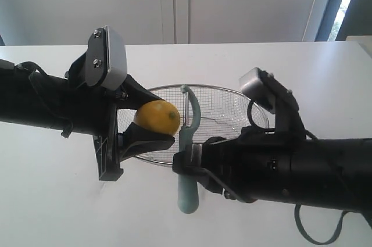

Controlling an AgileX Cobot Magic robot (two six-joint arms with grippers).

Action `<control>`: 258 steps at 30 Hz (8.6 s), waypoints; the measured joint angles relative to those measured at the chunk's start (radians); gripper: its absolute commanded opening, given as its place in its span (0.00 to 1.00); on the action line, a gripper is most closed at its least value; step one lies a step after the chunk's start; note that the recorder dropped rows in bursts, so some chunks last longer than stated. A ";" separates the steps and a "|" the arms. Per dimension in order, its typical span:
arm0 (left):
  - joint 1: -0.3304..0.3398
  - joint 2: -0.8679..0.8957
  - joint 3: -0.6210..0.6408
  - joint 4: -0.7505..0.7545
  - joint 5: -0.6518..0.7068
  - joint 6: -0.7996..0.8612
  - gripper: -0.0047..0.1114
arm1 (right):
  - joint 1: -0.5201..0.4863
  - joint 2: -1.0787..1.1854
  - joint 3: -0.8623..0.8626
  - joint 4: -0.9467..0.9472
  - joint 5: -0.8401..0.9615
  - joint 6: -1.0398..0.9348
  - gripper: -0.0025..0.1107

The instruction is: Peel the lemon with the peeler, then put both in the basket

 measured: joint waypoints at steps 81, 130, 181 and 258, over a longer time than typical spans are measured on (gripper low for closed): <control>0.000 0.002 0.000 0.000 -0.008 0.000 0.05 | -0.152 0.096 0.063 -0.321 0.202 0.488 0.02; 0.000 0.060 0.000 -0.008 0.085 0.000 0.05 | -0.152 0.163 0.063 -0.014 0.413 0.093 0.02; 0.000 0.060 0.000 -0.008 -0.045 0.000 0.05 | -0.156 -0.503 0.063 -0.454 0.221 0.253 0.02; 0.000 0.060 -0.005 -0.045 0.082 0.000 0.05 | -0.125 0.264 0.034 0.000 0.262 -0.009 0.02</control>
